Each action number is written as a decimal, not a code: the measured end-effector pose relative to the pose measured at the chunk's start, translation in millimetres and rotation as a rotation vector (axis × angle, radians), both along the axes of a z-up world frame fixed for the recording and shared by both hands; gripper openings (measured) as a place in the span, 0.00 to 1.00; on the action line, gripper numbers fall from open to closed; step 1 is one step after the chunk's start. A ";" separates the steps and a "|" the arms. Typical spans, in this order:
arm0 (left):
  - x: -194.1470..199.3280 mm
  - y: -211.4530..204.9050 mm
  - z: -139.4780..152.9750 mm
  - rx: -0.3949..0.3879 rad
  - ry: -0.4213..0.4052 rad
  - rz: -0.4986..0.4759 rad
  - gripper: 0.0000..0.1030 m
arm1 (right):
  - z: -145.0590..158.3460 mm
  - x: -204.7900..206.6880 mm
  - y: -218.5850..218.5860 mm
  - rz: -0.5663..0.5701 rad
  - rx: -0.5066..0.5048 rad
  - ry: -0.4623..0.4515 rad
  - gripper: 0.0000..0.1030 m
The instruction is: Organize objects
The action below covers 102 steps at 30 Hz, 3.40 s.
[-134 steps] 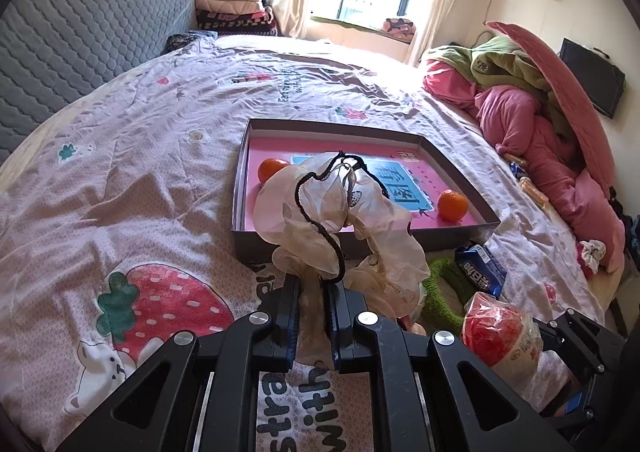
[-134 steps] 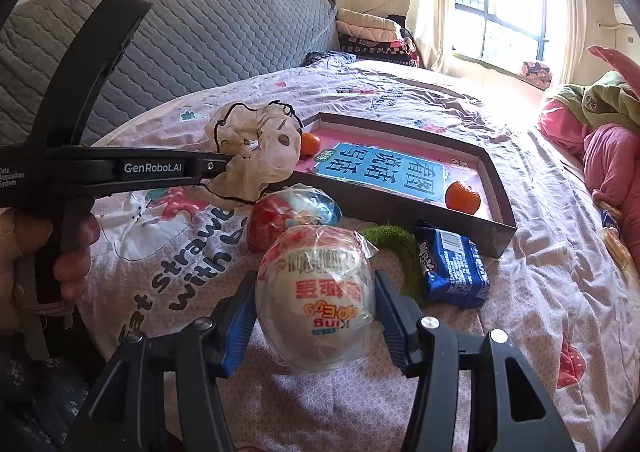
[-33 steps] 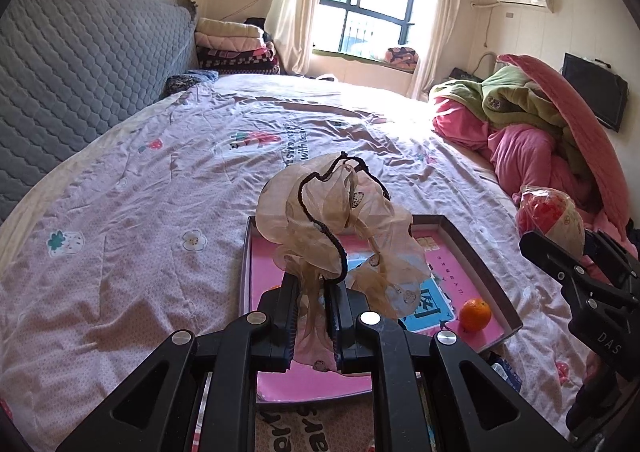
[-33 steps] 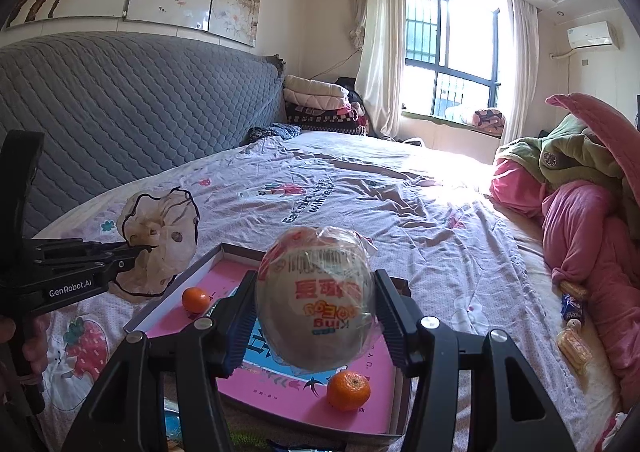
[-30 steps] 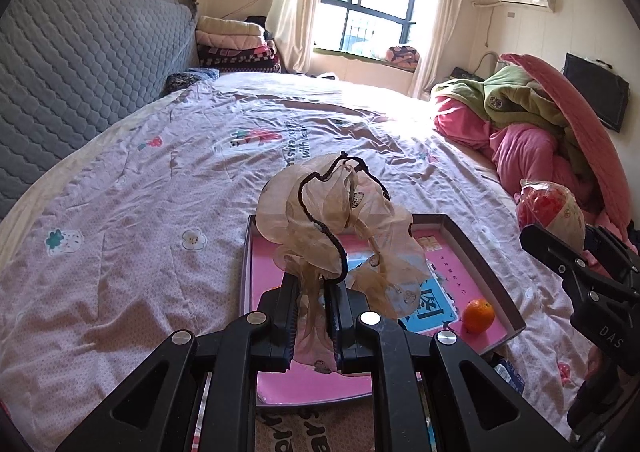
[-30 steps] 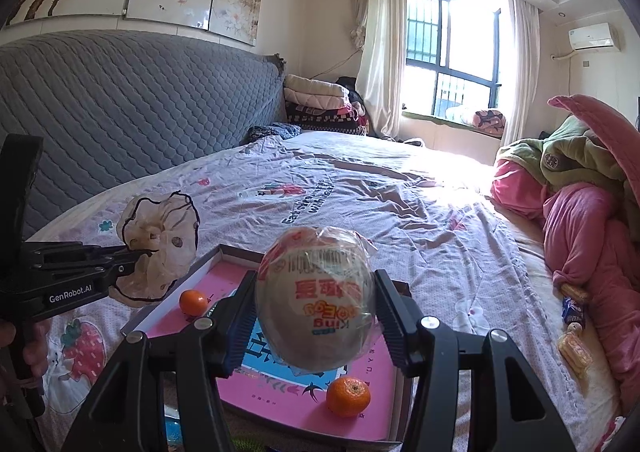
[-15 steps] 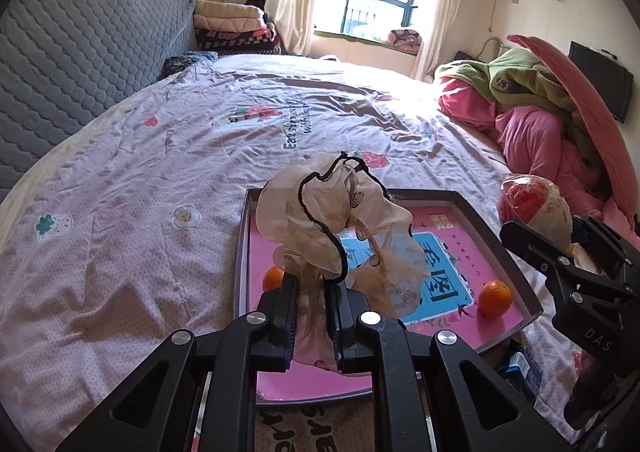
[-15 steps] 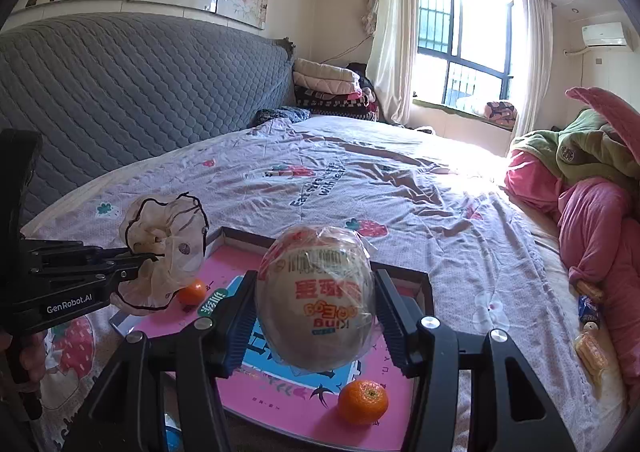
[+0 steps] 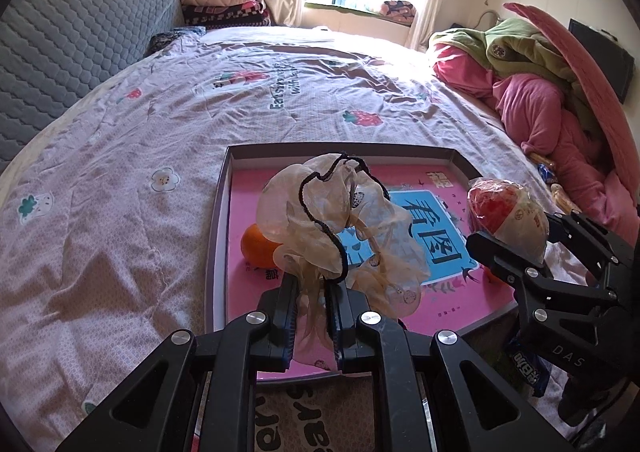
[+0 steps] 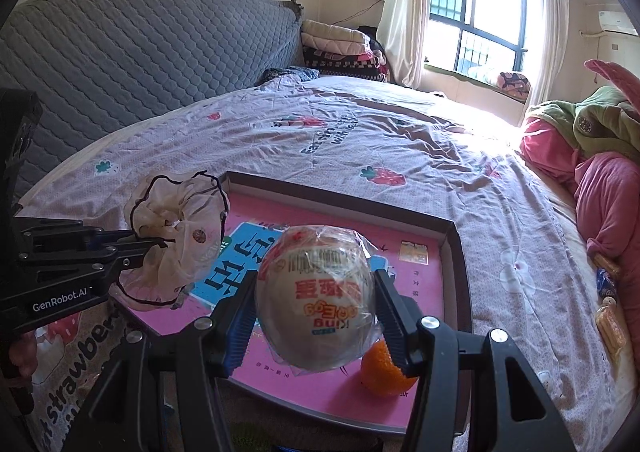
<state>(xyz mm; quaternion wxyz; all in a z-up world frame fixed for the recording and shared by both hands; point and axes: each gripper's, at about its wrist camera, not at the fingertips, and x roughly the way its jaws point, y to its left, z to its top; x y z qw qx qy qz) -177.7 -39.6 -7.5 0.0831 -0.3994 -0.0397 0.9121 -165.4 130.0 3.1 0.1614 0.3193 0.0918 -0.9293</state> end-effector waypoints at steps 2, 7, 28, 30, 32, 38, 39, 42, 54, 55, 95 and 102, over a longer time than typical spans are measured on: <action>0.1 1.4 -3.0 0.004 -0.012 -0.006 0.14 | -2.5 -0.5 -1.1 0.003 0.008 -0.009 0.54; -1.6 6.4 -8.6 -0.009 -0.037 -0.022 0.14 | -11.8 -2.6 -3.5 0.009 0.016 -0.045 0.54; -8.1 6.2 -28.5 -0.033 -0.085 -0.005 0.15 | -33.2 -6.3 -9.6 0.007 0.066 -0.103 0.54; -7.7 7.2 -28.7 -0.034 -0.084 -0.007 0.15 | -34.6 -7.3 -9.8 0.007 0.068 -0.112 0.55; -8.1 7.3 -28.4 -0.035 -0.086 -0.009 0.15 | -35.8 -8.0 -10.0 0.005 0.071 -0.117 0.55; -8.4 7.4 -28.7 -0.034 -0.091 -0.011 0.17 | -36.8 -8.3 -10.1 0.006 0.070 -0.128 0.55; -8.5 7.4 -28.8 -0.033 -0.093 -0.011 0.17 | -36.9 -8.3 -9.9 0.005 0.072 -0.129 0.55; -9.0 7.4 -29.4 -0.031 -0.095 -0.009 0.18 | -37.7 -8.8 -10.4 0.005 0.072 -0.138 0.55; -8.3 6.2 -26.9 -0.030 -0.085 -0.004 0.21 | -31.4 -4.8 -8.5 -0.007 0.056 -0.123 0.63; -8.2 6.4 -26.5 -0.030 -0.083 -0.005 0.21 | -30.0 -4.2 -8.7 -0.007 0.056 -0.118 0.63; -2.1 1.3 -7.0 -0.030 -0.028 0.028 0.54 | -10.3 4.0 -3.1 -0.022 0.042 -0.055 0.63; -5.5 -2.3 -9.3 -0.056 -0.033 0.062 0.60 | -9.8 5.1 -2.3 -0.023 0.041 -0.053 0.63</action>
